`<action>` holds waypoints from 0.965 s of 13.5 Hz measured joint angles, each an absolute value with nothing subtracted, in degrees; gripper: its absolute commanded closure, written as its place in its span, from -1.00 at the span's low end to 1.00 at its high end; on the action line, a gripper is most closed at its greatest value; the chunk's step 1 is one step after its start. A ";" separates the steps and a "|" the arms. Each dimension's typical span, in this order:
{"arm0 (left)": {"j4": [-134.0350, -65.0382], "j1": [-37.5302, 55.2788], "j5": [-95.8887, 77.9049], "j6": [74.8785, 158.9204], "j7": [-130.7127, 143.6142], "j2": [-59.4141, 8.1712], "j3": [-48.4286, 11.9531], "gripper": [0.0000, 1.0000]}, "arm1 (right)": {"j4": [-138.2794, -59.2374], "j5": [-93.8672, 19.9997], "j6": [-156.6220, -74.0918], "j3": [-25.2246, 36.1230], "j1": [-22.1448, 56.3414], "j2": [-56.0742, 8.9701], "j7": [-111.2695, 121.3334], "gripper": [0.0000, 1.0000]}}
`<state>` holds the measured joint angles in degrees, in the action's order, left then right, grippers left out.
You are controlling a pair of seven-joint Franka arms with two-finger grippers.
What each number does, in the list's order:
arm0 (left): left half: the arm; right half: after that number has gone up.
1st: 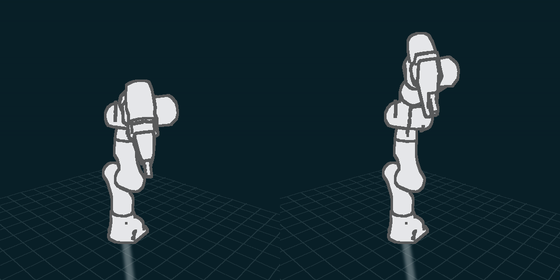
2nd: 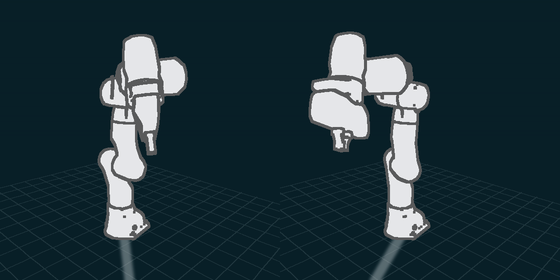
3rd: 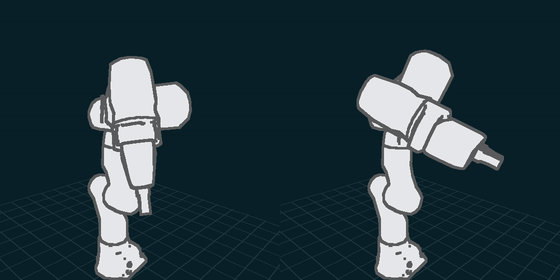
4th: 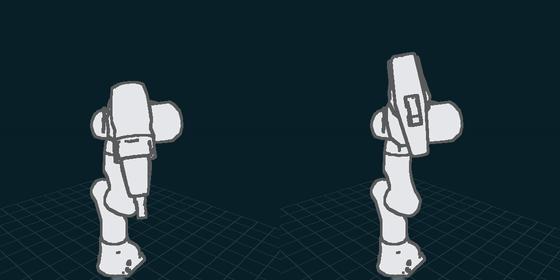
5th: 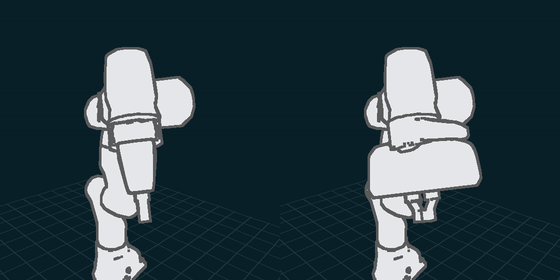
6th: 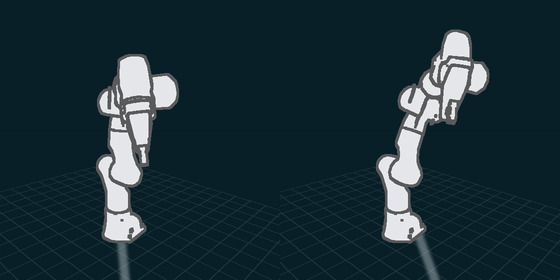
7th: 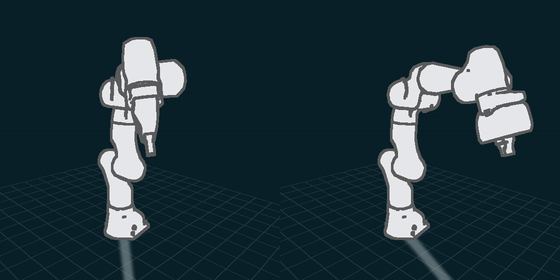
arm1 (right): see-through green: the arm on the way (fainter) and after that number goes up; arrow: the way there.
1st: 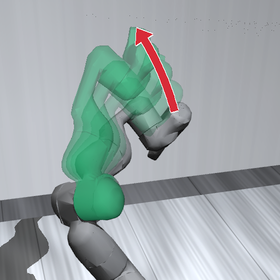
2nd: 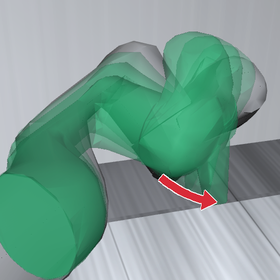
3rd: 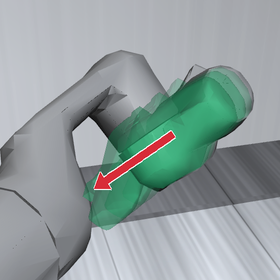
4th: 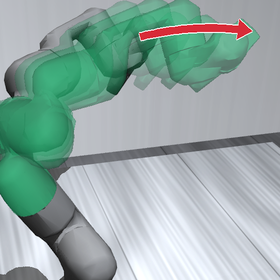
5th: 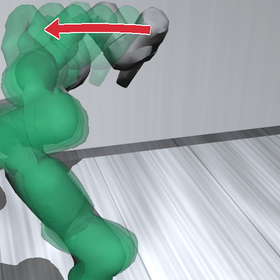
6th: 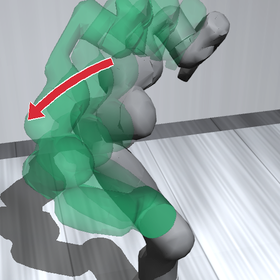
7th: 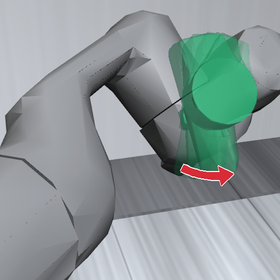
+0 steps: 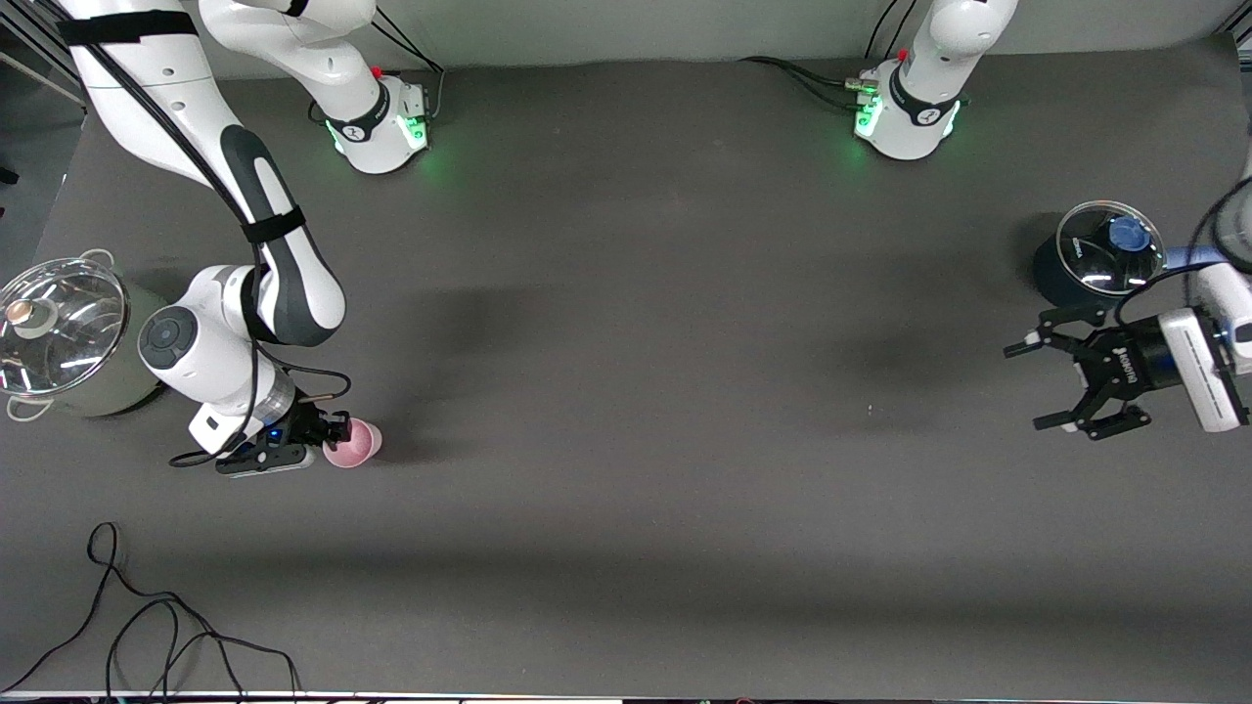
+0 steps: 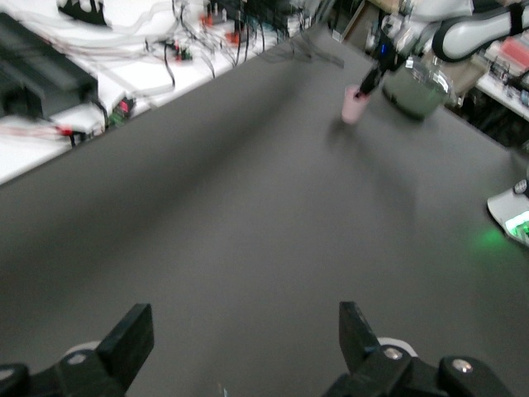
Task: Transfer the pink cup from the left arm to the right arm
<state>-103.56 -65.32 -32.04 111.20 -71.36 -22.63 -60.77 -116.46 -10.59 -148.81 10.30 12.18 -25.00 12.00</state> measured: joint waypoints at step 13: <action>-91.85 -58.84 1.91 92.35 -29.83 -15.79 -62.99 -1.00 | -110.06 -10.51 -119.67 13.23 12.17 -6.50 10.15 -1.00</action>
<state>-91.85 -58.84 1.91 92.35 -29.83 -15.79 -62.99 -110.06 -10.51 -119.67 13.23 12.17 -6.50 10.15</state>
